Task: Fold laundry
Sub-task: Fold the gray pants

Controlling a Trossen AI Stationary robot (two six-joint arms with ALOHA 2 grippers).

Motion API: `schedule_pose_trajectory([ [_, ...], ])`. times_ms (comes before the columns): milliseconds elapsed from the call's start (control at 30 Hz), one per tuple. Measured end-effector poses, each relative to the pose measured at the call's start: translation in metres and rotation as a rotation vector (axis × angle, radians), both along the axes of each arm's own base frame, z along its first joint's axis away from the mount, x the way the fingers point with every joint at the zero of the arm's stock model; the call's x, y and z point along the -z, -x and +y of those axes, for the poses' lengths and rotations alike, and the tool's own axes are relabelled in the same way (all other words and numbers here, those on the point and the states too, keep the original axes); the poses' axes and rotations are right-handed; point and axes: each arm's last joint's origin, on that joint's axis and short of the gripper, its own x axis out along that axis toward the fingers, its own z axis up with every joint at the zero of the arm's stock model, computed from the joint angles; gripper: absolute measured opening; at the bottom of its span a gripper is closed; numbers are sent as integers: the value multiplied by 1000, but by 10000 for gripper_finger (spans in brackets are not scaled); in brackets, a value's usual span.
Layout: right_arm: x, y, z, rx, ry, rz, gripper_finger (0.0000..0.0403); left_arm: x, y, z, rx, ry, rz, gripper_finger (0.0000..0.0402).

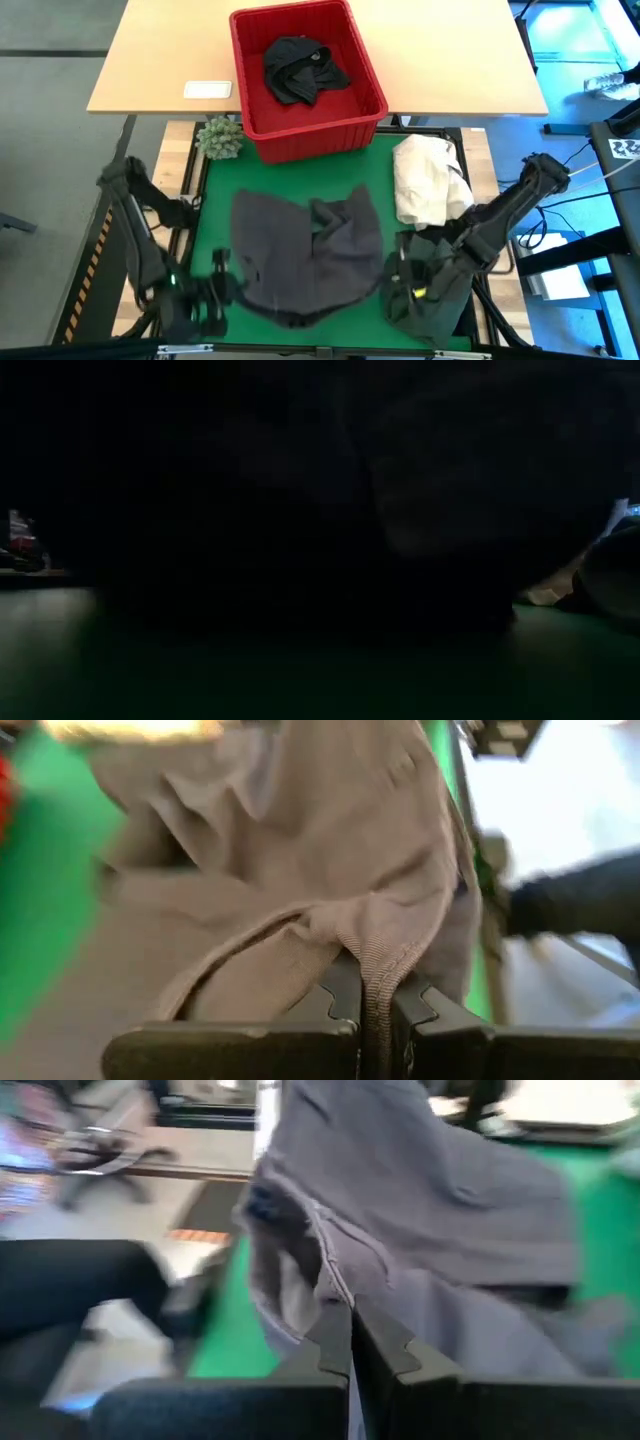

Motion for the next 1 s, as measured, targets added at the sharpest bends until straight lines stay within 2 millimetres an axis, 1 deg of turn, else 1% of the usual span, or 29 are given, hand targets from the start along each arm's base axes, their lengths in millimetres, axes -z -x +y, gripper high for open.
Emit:
schedule_pose_trajectory([
  [67, 19, 2, 4, -42, -77, 0, 0, 18, 1, -21, -4, 49, 48, 0],
  [167, 38, 4, 4, -74, -151, 16, 0, 39, 4, -43, -22, 122, 97, 0],
  [267, 46, 6, 3, -74, -175, 40, 0, 52, 7, -55, -41, 169, 147, 0],
  [333, 48, 5, 1, -65, -178, 49, 1, 55, 9, -58, -59, 189, 154, 0],
  [433, 47, 2, -1, -91, -206, 69, 9, 54, 10, -59, -72, 212, 149, 2],
  [533, 44, -2, -3, -147, -227, 90, 30, 48, 10, -58, -62, 251, 138, 18],
  [633, 39, -2, -1, -200, -227, 84, 62, 41, 9, -58, -40, 294, 130, 43],
  [800, 24, -4, 2, -266, -211, 57, 131, 32, 9, -60, 21, 371, 143, 85],
  [900, 18, -4, 2, -261, -168, 57, 165, 26, 10, -59, 34, 405, 140, 100],
  [1000, 16, -9, -6, -175, -102, 61, 187, 18, 13, -53, 33, 397, 117, 105],
])
